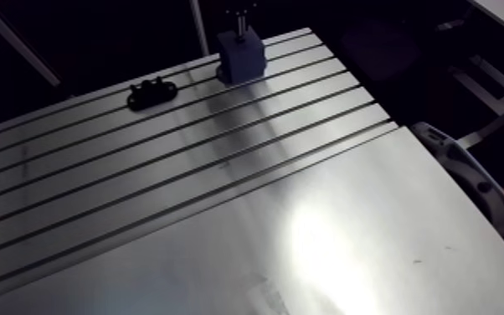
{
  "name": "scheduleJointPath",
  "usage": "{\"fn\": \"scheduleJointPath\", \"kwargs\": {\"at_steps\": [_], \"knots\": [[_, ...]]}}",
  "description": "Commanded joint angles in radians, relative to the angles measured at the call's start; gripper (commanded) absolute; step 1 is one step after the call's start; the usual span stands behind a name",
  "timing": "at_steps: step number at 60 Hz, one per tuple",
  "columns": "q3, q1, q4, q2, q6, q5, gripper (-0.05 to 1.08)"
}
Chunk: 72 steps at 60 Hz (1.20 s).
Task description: Pick up the M10 bolt and insert it into the hex recess until seated.
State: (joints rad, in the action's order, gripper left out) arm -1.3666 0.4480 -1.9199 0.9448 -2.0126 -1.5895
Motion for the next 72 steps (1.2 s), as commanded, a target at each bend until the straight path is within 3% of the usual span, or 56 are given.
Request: {"fn": "scheduleJointPath", "kwargs": {"at_steps": [1,72], "knots": [[-0.002,0.0,0.0,-0.001,0.001,0.0,1.08],[-0.002,0.0,0.0,-0.005,0.001,0.001,1.08]]}}
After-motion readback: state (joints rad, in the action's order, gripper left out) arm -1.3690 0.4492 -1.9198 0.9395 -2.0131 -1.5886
